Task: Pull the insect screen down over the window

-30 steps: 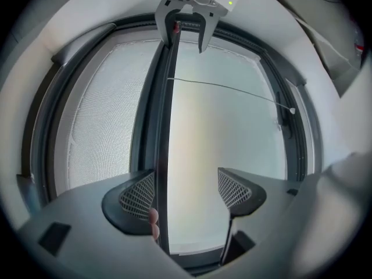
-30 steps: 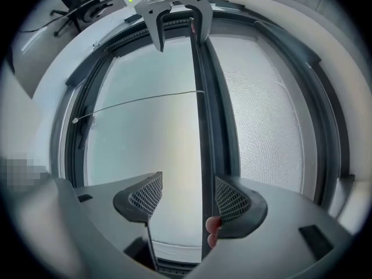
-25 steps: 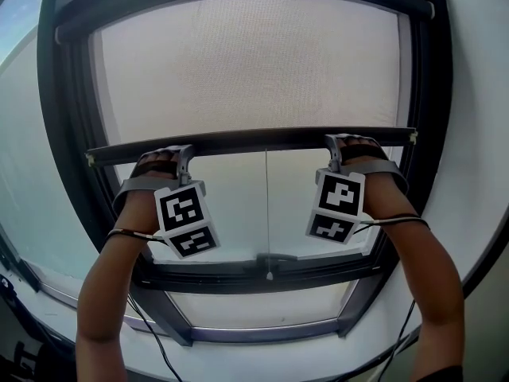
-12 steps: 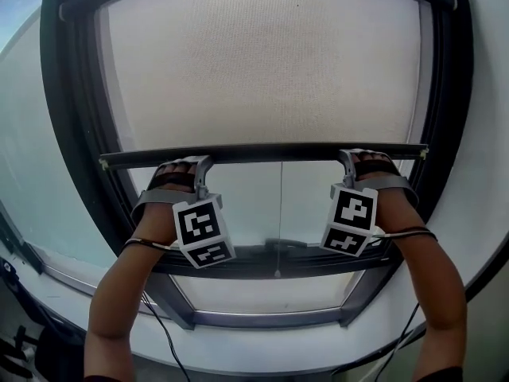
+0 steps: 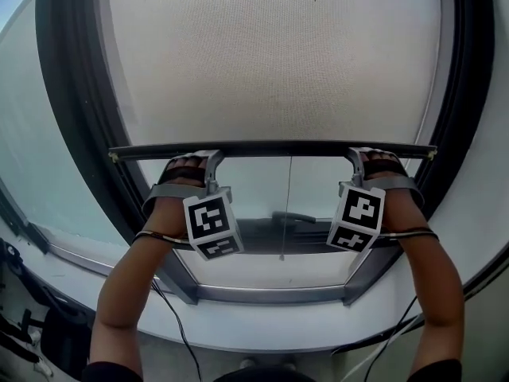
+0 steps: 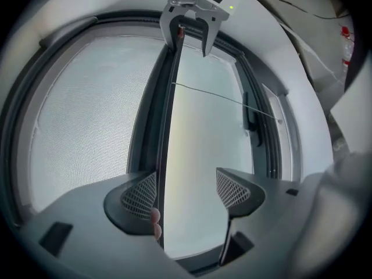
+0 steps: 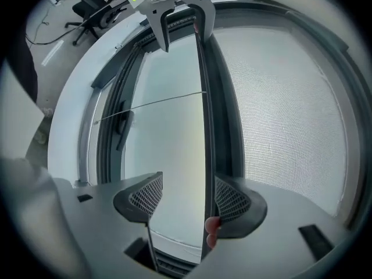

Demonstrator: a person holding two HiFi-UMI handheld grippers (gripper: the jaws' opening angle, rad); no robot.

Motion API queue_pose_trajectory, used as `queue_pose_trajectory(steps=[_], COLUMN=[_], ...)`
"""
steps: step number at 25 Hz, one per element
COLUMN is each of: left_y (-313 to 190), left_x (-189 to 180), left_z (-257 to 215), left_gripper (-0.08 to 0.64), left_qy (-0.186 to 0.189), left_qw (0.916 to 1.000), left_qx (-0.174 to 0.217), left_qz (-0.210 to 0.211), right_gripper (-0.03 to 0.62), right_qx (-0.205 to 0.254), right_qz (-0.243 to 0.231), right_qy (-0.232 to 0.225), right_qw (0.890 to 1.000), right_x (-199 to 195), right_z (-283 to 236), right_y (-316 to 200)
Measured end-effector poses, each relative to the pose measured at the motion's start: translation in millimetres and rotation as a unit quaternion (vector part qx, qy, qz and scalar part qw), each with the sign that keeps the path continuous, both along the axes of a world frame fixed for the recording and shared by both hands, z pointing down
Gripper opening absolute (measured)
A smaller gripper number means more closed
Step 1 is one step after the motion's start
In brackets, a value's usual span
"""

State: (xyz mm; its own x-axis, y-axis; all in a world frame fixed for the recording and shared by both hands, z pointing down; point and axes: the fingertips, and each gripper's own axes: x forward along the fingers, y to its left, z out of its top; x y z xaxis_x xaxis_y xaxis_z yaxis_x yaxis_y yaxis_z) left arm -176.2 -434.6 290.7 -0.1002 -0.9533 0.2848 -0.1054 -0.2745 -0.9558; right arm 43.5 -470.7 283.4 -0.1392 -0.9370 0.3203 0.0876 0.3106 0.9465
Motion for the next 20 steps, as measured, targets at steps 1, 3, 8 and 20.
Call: queue_pose_trajectory(steps=[1,3,8,20], left_y=[0.6,1.2,3.2,6.1], left_x=[-1.0,-0.8,3.7,7.6], left_z=[-1.8,-4.8,-3.6,57.5], left_gripper=[0.325,0.325,0.325,0.325], left_qy=[-0.001,0.001,0.016,0.045], left_qw=[1.0,0.9999,0.9997,0.9988], left_qx=[0.004,0.015,0.012,-0.012], left_qz=[-0.001,0.001,0.013,0.014], right_gripper=[0.281,0.281,0.281,0.281], right_qx=[0.001,0.009,-0.001,0.007], right_qz=[0.0,-0.002,-0.005,0.009], right_qy=[0.001,0.001,-0.007,-0.002], right_qw=[1.0,1.0,1.0,1.0], right_x=[-1.2,-2.7,-2.8,0.1], right_z=[-1.9,-4.1,-2.1,61.7], right_y=[0.6,0.5,2.9,1.4])
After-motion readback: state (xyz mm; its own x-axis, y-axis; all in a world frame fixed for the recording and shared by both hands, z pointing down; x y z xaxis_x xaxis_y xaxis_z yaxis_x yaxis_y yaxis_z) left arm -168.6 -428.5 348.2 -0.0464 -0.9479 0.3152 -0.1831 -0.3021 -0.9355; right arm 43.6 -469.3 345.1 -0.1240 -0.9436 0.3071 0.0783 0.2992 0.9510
